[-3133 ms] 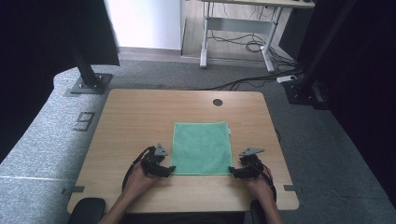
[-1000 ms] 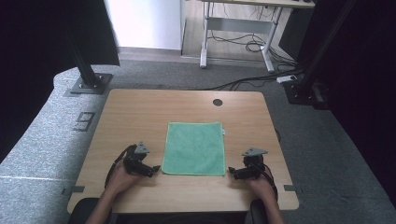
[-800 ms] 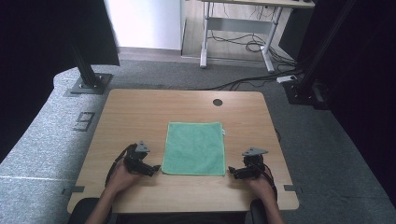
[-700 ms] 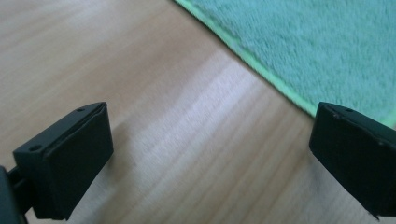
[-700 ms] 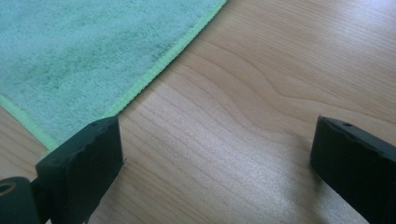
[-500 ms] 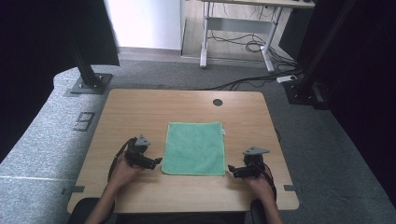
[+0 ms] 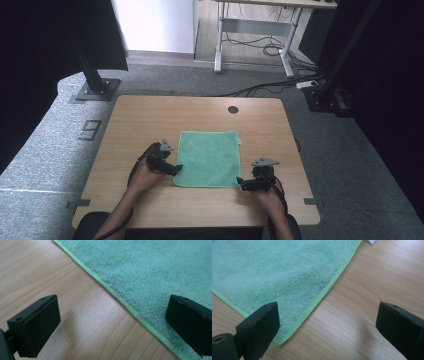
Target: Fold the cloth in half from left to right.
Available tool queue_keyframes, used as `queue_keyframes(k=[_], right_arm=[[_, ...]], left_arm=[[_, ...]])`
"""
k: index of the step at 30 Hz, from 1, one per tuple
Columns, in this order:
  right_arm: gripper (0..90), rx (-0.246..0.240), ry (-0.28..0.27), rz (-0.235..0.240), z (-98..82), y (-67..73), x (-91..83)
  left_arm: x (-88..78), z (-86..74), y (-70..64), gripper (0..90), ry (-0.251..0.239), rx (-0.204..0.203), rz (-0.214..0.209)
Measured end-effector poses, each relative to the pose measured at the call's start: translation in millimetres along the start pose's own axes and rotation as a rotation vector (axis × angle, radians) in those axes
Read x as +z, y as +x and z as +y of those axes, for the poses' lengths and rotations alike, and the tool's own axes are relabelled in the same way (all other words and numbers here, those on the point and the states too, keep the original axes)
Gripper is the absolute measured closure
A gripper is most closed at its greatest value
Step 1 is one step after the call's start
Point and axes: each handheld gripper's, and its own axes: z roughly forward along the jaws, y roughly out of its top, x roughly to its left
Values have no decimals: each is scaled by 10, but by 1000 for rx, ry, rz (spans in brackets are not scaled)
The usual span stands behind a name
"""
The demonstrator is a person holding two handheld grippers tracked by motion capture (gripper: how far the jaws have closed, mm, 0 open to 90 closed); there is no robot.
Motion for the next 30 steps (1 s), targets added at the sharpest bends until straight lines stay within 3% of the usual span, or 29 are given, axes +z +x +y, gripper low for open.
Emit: queue_keyframes(k=[9,12,26,30], right_arm=[[64,-43,64,-27,-36,14,72],[66,-25,63,-27,-50,-24,67],[64,33,55,-76,-139,-284,-29],[62,46,48,-85,-164,-343,-49]], left_arm=[[-32,-37,-102,0,3,-2,28],[-56,-51,-158,0,9,8,24],[-70,-34,-500,0,28,52,-53],[-61,-9,-519,0,33,59,-74]])
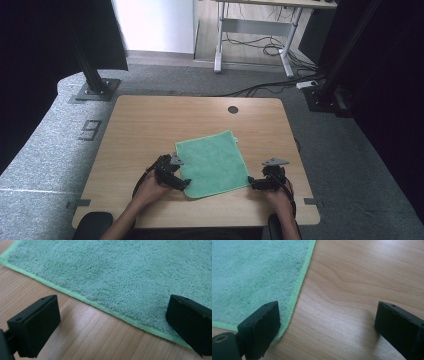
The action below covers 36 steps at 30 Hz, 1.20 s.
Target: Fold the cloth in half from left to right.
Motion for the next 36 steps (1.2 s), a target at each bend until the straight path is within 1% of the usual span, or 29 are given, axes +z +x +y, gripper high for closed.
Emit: queue_keyframes(k=[3,5,11,18,22,25,29,32,34,36], right_arm=[[61,-5,-2,1,-3,-8,1],[59,-11,-6,7,-8,-14,3],[53,-14,-31,13,-35,-22,7],[43,-11,-42,10,-47,-17,13],[38,-11,-47,10,-52,-15,16],[38,-13,-47,11,-51,-18,17],[38,-12,-47,11,-52,-17,17],[38,-13,-47,11,-52,-17,17],[38,-13,-47,11,-52,-17,17],[38,-13,-47,11,-51,-17,17]], left_arm=[[-15,8,80,0,-12,-30,5],[-35,13,156,0,-24,-51,18],[-54,47,387,0,-61,-123,23],[-32,129,649,0,-73,-160,61],[1,227,827,0,-80,-183,94],[39,319,968,2,-91,-209,113],[141,397,1065,6,-88,-231,126],[238,423,1080,6,-68,-224,138],[291,420,1081,6,-53,-222,163],[332,405,1099,6,-44,-236,186]])
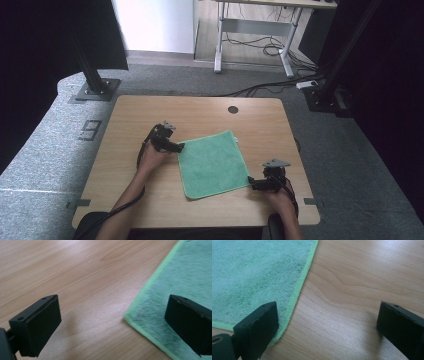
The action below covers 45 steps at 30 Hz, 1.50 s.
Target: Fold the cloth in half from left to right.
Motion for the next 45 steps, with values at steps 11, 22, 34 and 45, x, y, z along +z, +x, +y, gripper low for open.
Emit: queue_keyframes(k=[11,22,34,45], right_arm=[[44,-7,3,7,9,7,5],[178,-54,40,95,75,48,-41],[109,-61,12,204,216,239,-26],[12,-158,23,263,400,553,70]], left_arm=[[26,-68,59,2,3,-14,24],[-103,-265,259,8,-6,-59,-4],[-150,-324,286,10,-11,-60,-3],[-148,-322,291,10,-11,-56,-8]])
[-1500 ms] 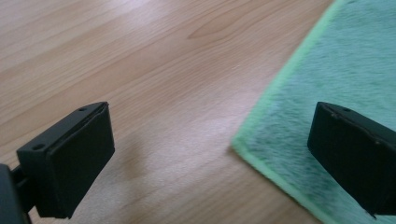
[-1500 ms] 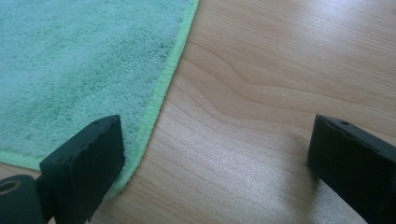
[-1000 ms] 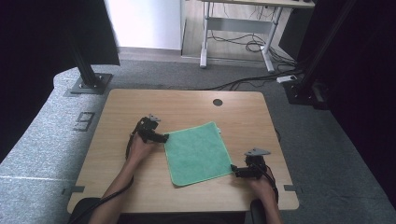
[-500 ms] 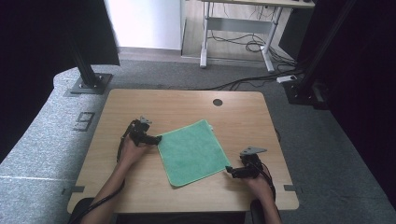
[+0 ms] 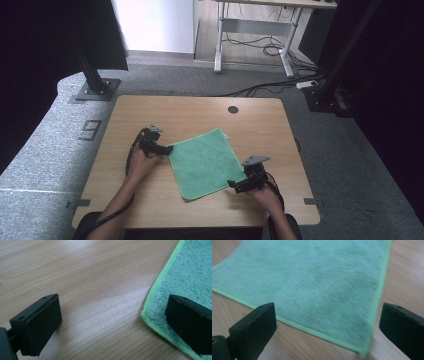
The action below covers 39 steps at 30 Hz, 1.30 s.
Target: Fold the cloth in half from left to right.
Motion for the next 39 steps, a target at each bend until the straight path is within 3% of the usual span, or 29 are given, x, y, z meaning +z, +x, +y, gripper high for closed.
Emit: queue_keyframes(k=[18,31,39], right_arm=[[11,-161,35,142,431,600,394],[3,-248,90,266,573,1086,682],[147,-286,97,317,591,1305,746]], left_arm=[[1,-1,-3,9,1,-1,5],[4,0,-4,5,0,-4,5],[4,1,-4,4,1,-4,5]])
